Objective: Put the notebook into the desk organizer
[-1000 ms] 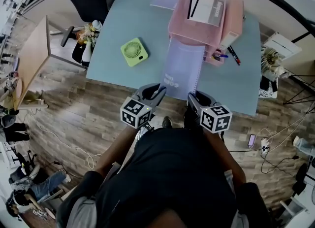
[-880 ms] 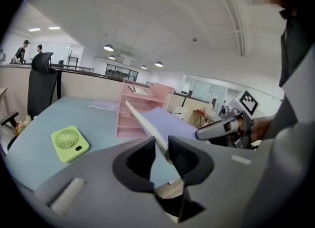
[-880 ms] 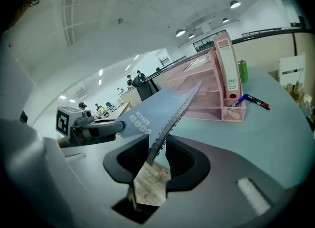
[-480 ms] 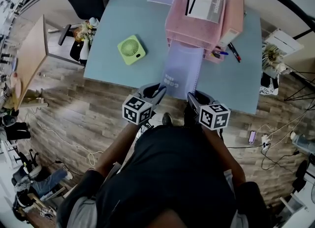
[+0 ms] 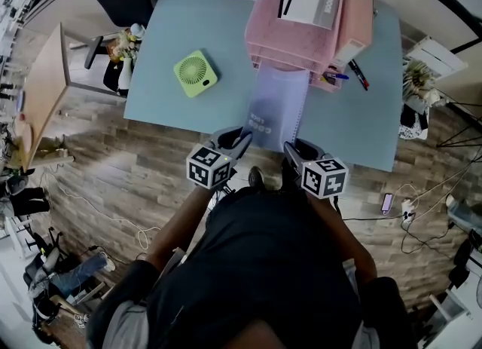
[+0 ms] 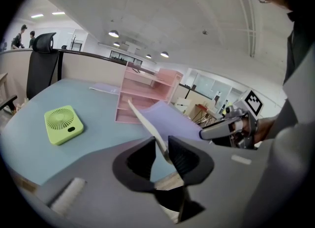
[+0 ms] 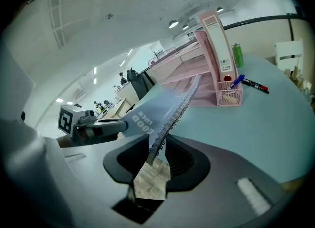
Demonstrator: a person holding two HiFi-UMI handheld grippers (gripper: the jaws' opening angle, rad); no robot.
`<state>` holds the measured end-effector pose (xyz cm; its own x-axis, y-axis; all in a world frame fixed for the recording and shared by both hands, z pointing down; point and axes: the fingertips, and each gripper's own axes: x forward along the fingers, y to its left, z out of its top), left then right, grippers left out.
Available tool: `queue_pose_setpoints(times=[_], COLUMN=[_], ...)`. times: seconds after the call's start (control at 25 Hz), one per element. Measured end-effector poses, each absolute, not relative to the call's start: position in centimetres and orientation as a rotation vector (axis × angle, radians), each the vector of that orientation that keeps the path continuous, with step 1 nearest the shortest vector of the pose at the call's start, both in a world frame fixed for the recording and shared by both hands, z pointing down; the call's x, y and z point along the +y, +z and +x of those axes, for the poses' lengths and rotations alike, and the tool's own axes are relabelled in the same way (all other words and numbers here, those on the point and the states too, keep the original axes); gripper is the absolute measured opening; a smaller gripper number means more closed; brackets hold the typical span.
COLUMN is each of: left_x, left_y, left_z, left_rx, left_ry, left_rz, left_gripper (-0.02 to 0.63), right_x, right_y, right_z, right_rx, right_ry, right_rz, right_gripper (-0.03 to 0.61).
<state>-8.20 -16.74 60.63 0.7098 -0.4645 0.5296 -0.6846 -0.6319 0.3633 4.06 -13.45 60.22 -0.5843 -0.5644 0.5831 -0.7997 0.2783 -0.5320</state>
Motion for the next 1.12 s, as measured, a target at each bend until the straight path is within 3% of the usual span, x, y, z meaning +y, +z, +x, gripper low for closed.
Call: queue_pose_setpoints(times=[1.12], left_x=[-20.2], left_y=[60.9], left_z=[-6.0], left_rx=[-0.876], left_ry=[0.506], left_rz=[2.375], left_gripper=[0.140], right_x=[-16.4], right_y=[61.3], right_z=[6.3], right_rx=[-2.262], right_ry=[1.179], right_rz=[1.292], right_gripper=[0.106])
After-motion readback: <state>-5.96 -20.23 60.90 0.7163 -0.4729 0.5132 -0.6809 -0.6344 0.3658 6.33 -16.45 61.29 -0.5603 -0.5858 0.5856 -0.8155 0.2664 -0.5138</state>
